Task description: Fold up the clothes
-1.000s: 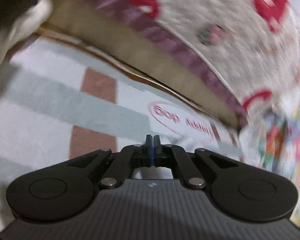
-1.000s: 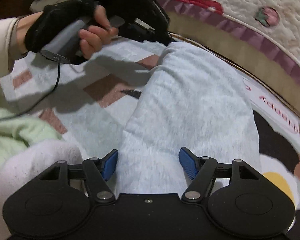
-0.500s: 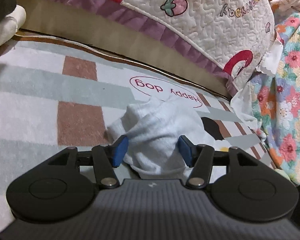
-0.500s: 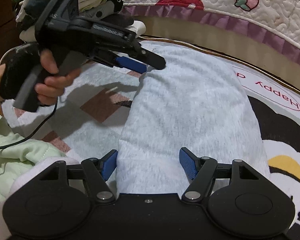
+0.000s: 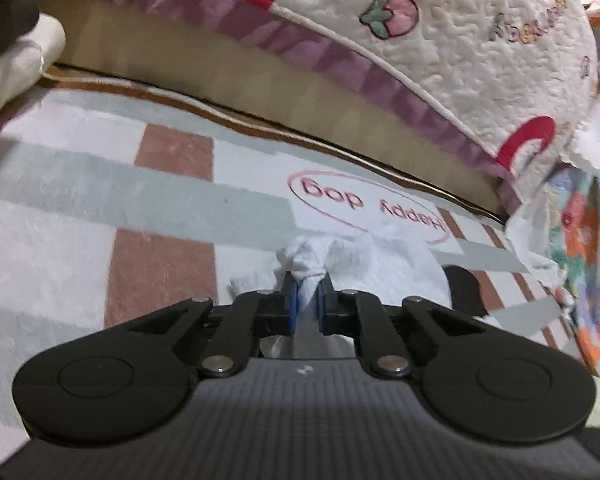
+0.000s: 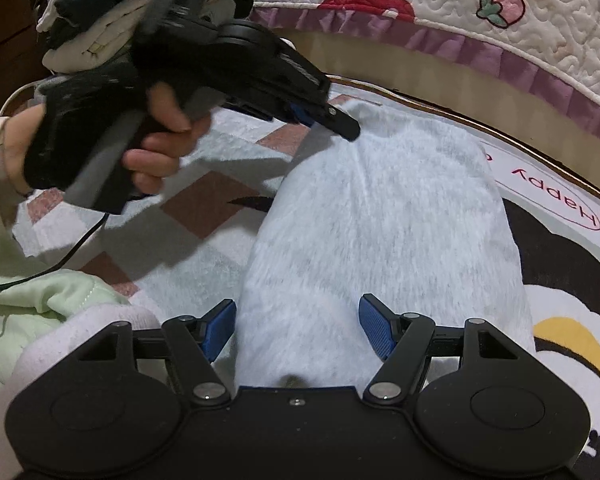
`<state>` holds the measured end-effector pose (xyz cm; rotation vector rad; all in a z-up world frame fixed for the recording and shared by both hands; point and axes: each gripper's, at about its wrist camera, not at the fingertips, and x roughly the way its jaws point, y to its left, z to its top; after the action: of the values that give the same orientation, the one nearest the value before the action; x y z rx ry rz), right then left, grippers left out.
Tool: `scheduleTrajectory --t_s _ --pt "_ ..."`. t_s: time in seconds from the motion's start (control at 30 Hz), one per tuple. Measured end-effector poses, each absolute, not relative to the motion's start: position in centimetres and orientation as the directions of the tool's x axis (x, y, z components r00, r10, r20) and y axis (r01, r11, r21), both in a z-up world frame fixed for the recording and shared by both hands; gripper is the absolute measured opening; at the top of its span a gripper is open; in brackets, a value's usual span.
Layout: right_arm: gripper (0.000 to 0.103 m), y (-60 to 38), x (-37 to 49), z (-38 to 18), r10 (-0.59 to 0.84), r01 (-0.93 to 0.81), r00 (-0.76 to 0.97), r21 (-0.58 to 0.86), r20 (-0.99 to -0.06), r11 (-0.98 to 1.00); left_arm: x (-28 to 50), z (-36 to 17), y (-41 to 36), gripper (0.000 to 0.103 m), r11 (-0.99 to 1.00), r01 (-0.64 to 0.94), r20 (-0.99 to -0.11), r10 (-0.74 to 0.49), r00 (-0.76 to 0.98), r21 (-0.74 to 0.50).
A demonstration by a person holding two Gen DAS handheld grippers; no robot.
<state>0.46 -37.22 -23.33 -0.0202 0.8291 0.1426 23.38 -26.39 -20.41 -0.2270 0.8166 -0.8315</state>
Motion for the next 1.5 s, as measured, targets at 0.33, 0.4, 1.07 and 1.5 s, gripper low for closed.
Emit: scheduleTrajectory --t_s 0.33,0.4,1.07,1.5 --pt "0.074 -36.7 0.1 -23.7 0.105 -0.147 0.666 0.008 -0.739 0.989 26.2 -17.0 -21.2 0.01 0.687 0.448 -0.535 -0.726 0.431 -0.571" --pt "0.073 -36.5 0.2 -23.7 0.09 -0.147 0.666 -0.012 -0.741 0.989 24.6 -17.5 -20.6 0.043 0.682 0.446 -0.583 -0.729 0.358 -0.579" --pt "0.051 -37.2 -1.1 -23.3 0.131 -0.155 0.683 0.032 -0.719 0.987 23.7 -18.0 -24.8 0.0 0.778 0.462 -0.523 -0.628 0.576 -0.426" --pt "0.065 -47.6 -3.6 -19.6 0.173 0.19 0.759 0.467 -0.628 0.863 22.3 -18.4 -21.7 0.056 0.628 0.416 -0.584 -0.774 0.246 -0.657"
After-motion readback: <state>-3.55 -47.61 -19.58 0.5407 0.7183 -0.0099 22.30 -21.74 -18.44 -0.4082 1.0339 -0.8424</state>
